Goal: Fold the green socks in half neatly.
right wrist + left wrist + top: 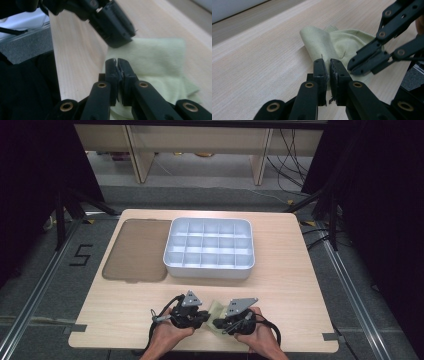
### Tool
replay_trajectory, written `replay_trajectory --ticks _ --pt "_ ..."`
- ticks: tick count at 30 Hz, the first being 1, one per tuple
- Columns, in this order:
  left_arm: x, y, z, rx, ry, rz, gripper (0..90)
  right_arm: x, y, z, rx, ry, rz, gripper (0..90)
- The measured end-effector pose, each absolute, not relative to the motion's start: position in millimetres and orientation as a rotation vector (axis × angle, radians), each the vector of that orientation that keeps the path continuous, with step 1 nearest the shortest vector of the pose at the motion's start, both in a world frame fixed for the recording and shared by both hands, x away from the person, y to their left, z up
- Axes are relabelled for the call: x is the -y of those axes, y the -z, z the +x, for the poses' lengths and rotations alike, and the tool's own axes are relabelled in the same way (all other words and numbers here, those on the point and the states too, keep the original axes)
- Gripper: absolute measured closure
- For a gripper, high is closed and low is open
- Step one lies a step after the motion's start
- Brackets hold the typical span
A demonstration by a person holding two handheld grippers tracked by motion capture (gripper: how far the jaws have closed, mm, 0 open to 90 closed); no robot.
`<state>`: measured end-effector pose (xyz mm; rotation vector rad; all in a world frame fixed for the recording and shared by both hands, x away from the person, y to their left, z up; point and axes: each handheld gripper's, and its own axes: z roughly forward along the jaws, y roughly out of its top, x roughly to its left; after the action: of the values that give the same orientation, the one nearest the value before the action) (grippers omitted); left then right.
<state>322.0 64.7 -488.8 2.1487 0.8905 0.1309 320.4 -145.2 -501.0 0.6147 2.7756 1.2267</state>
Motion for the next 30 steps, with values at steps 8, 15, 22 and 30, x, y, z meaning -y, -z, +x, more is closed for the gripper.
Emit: replay_trajectory --ticks 8,15,22,30 --pt "-63.2 486.2 316.4 -0.880 -0.166 2.146 83.0 147.1 499.0 321.3 -2.760 -1.235 0.638 87.2" --pt "-61.8 480.7 310.4 -0.853 -0.219 2.161 83.0 181.6 488.3 328.2 -2.684 -1.226 0.773 87.1" --pt "-53.6 475.5 302.8 -0.813 -0.271 2.151 83.1 189.0 496.6 331.9 -2.718 -1.154 0.798 87.1" --pt "-31.1 471.6 290.1 -0.726 -0.288 2.161 83.6 190.1 503.2 333.4 -2.738 -1.125 0.843 87.3"
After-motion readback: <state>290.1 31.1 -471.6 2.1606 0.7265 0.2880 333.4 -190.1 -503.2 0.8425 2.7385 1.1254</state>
